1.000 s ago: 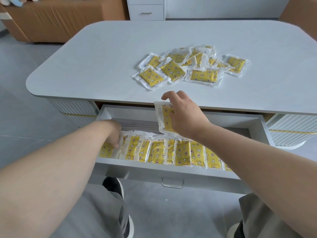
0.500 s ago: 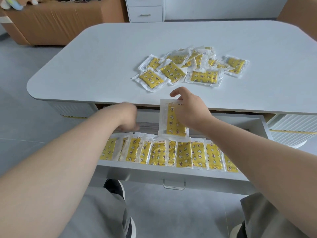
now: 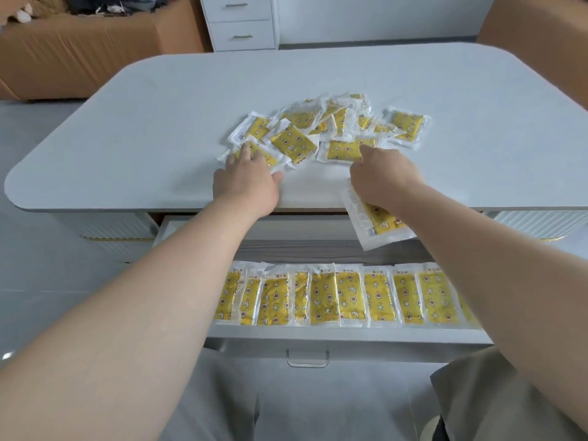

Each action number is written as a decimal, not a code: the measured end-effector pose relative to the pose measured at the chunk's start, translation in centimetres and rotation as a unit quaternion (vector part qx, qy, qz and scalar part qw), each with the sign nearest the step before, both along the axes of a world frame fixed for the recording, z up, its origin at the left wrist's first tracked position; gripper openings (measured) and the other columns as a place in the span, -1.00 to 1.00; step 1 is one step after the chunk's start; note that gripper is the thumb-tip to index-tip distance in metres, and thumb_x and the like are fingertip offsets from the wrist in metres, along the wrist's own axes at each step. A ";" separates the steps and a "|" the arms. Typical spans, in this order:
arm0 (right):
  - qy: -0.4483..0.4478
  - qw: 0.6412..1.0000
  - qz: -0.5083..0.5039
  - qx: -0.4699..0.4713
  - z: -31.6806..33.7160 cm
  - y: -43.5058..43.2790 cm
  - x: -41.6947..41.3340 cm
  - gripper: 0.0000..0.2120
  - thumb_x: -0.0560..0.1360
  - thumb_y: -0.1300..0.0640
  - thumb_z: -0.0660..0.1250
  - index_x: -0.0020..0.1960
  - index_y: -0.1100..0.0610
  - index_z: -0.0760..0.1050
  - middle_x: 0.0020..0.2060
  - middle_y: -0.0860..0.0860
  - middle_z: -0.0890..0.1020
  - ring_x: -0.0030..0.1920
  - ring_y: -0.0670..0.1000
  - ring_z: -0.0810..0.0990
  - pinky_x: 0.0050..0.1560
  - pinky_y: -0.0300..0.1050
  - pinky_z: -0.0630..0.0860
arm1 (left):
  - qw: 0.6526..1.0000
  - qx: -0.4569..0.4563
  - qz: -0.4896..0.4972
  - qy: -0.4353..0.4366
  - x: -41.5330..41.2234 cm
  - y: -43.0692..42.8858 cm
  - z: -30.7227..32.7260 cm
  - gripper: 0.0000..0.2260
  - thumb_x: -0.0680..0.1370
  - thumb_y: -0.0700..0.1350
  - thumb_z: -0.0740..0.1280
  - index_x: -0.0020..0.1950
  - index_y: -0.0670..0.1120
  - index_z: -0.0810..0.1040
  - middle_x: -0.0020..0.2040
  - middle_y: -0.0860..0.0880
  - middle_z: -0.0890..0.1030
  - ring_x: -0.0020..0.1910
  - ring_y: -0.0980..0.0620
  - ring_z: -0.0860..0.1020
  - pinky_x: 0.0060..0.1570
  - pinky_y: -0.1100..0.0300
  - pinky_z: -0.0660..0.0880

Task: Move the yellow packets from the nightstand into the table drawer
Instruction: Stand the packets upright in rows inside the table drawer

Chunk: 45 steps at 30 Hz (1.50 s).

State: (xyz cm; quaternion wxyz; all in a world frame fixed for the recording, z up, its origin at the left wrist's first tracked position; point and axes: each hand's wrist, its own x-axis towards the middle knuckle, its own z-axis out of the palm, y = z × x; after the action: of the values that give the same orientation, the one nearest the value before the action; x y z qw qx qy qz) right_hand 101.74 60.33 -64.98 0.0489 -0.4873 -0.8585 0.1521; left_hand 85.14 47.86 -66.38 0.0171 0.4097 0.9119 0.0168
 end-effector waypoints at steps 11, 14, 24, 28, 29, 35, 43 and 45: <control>-0.027 0.996 0.061 0.057 -1.0 -1.5 0.2 -0.73 0.65 0.00 0.08 0.11 0.10 0.49 -0.19 0.02 0.52 -0.24 0.09 0.52 -0.34 -0.13 0.37 | 0.996 0.079 0.031 0.020 0.6 -0.3 0.0 -0.75 0.59 0.04 0.34 0.19 -0.07 0.55 0.20 -0.14 0.53 0.22 -0.19 0.47 0.10 -0.01 0.39; 0.011 0.997 0.069 0.014 -1.1 -2.1 0.4 -0.59 0.67 -0.17 0.08 0.27 0.12 0.44 -0.12 0.03 0.56 -0.16 0.13 0.58 -0.22 -0.03 0.54 | 0.993 0.067 0.086 -0.047 -0.2 -0.8 0.4 -0.45 0.50 0.24 0.40 0.34 -0.08 0.46 0.29 -0.15 0.49 0.31 -0.20 0.43 0.16 -0.04 0.42; 0.072 0.984 0.149 -0.067 -0.2 -6.2 -0.4 -0.35 0.61 -0.36 0.02 -0.02 0.23 0.49 -0.28 0.10 0.56 -0.27 0.07 0.54 -0.29 -0.06 0.43 | 0.977 0.090 0.128 -0.144 -1.4 -2.6 0.7 -0.15 0.31 0.31 0.55 0.45 -0.07 0.37 0.39 -0.15 0.40 0.38 -0.17 0.41 0.27 -0.03 0.44; 0.019 0.980 0.176 -0.088 -0.5 -7.3 -0.8 -0.48 0.66 -0.26 0.04 -0.10 0.20 0.38 -0.31 0.06 0.44 -0.27 0.07 0.44 -0.35 -0.07 0.33 | 0.973 0.110 0.120 -0.164 -1.6 -3.3 0.5 -0.17 0.29 0.34 0.55 0.41 -0.05 0.42 0.37 -0.11 0.44 0.36 -0.13 0.43 0.25 -0.01 0.46; 0.015 0.979 0.178 -0.099 -0.8 -7.5 -0.9 -0.51 0.68 -0.21 0.04 -0.07 0.20 0.39 -0.30 0.05 0.43 -0.22 0.09 0.46 -0.32 -0.03 0.32 | 0.972 0.111 0.120 -0.171 -1.7 -3.5 0.4 -0.19 0.28 0.34 0.55 0.37 -0.05 0.44 0.34 -0.10 0.47 0.32 -0.13 0.46 0.23 -0.01 0.48; 0.024 0.978 0.170 -0.118 -1.0 -8.0 -0.6 -0.66 0.74 -0.05 -0.02 0.28 0.03 0.47 -0.07 0.14 0.54 -0.01 0.19 0.54 -0.08 0.00 0.47 | 0.966 0.109 0.130 -0.195 -1.8 -4.1 0.5 -0.26 0.18 0.41 0.55 0.18 -0.02 0.58 0.15 -0.02 0.61 0.13 -0.08 0.57 0.07 0.03 0.56; -0.025 0.983 0.166 -0.076 -1.9 -8.0 -0.8 -0.61 0.68 -0.26 0.00 0.06 -0.01 0.45 -0.20 0.05 0.52 -0.15 0.11 0.58 -0.14 0.04 0.58 | 0.963 0.167 0.072 -0.196 -1.2 -4.7 1.2 -0.23 0.31 0.13 0.63 0.35 -0.10 0.34 0.13 0.02 0.46 0.09 -0.01 0.46 -0.01 0.11 0.41; -0.006 0.979 0.167 -0.114 -2.1 -8.0 -0.8 -0.56 0.63 -0.31 0.08 0.06 0.04 0.48 -0.18 0.08 0.55 -0.18 0.11 0.57 -0.16 0.02 0.57 | 0.966 0.168 0.041 -0.194 -1.4 -5.0 1.9 -0.36 0.39 0.02 0.60 0.35 -0.09 0.38 0.10 0.02 0.46 0.04 0.00 0.46 -0.04 0.14 0.37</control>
State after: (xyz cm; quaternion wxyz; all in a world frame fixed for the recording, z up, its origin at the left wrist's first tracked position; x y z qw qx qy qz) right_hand 100.90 52.34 -67.05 -0.0385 -0.3403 -0.9050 0.2523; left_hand 83.79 42.85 -64.52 0.1236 0.3580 0.8911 0.2498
